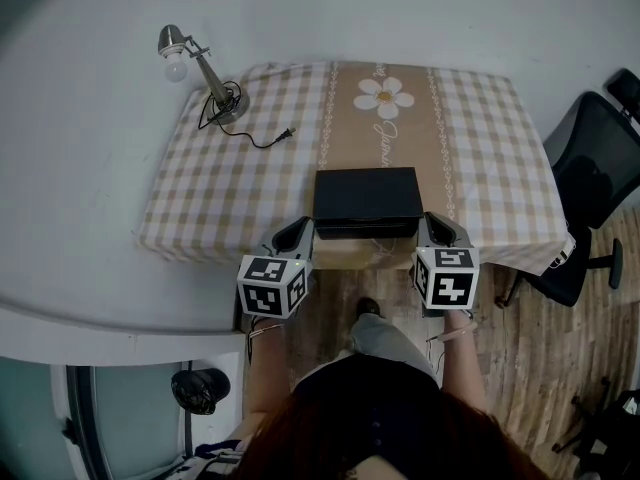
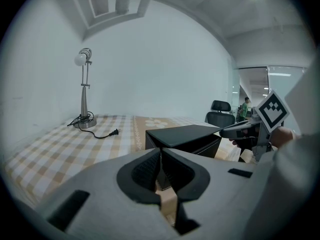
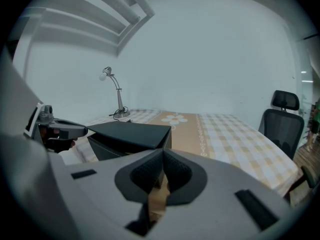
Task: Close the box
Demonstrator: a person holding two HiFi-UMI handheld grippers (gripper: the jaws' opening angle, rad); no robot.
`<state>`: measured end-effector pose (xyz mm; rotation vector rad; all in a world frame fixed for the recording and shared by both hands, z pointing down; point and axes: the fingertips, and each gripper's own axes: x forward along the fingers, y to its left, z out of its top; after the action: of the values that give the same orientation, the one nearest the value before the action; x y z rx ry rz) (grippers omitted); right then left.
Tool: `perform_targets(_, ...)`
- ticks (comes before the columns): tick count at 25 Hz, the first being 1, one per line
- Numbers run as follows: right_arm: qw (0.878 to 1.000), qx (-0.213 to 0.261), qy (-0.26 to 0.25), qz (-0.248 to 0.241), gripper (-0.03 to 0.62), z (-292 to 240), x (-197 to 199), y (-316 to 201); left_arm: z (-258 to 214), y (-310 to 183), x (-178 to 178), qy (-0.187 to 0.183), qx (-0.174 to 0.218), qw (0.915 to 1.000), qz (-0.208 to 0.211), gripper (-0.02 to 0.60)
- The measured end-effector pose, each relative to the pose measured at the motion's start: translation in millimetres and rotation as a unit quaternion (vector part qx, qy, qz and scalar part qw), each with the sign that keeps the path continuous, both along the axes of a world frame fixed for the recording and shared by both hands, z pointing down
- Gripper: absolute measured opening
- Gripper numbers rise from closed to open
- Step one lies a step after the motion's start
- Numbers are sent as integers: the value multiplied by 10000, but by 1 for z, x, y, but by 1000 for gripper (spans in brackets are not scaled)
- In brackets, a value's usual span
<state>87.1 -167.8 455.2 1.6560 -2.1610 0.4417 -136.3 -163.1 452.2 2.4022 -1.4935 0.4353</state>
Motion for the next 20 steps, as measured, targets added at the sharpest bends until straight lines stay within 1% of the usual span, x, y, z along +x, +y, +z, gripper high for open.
perform_targets(20, 9999, -112, -2, 5, 18, 10, 1, 11, 12, 9, 5, -115, -156, 9998, 30, 29)
